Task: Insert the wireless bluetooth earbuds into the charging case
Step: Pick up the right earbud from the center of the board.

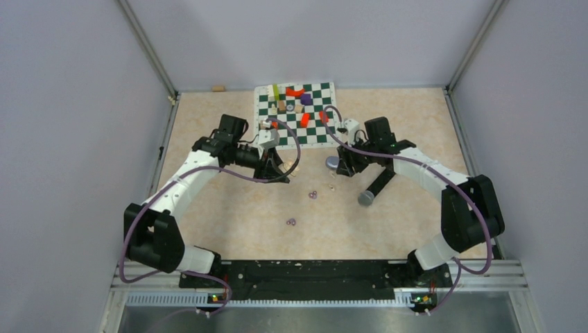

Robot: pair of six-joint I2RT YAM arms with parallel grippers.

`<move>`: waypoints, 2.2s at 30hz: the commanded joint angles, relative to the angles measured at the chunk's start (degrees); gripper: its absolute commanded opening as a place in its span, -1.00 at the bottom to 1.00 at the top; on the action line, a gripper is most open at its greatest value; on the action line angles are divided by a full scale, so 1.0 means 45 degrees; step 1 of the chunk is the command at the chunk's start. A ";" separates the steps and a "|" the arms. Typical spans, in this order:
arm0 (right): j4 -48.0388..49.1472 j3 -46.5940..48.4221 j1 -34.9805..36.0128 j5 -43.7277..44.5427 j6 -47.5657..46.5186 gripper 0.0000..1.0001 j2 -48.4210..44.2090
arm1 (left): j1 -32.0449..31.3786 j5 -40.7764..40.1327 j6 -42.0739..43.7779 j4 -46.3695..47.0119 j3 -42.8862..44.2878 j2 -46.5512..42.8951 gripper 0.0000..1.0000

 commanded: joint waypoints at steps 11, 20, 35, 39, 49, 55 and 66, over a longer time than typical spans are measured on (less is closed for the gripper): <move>0.0058 -0.0276 0.1339 0.0789 -0.0094 0.28 0.1618 | 0.0030 -0.0034 -0.1265 0.2029 -0.0487 -0.0657 -1.00; 0.0107 -0.0095 0.1990 0.2934 -0.0188 0.07 0.2250 | 0.0031 0.0037 -0.1272 0.2147 -0.0605 -0.0819 -1.00; 0.0372 0.0026 0.2134 0.4898 -0.0187 -0.08 0.2268 | 0.0035 0.0108 -0.1269 0.2161 -0.0607 -0.0839 -1.00; 0.0367 0.0048 0.2123 0.5065 -0.0244 -0.09 0.2134 | 0.0030 0.0124 -0.1285 0.2147 -0.0627 -0.0880 -1.00; -0.0394 0.0540 0.1464 0.2827 0.0157 -0.14 0.1710 | 0.0031 0.0086 -0.1286 0.2159 -0.0646 -0.0964 -1.00; -0.0648 0.0807 0.0595 0.0482 0.1163 -0.10 0.2218 | 0.0030 0.0106 -0.1252 0.2167 -0.0665 -0.1012 -1.00; -0.0636 0.1324 0.0066 0.0020 0.1842 -0.11 0.3570 | 0.0026 0.0145 -0.1144 0.2170 -0.0744 -0.1120 -1.00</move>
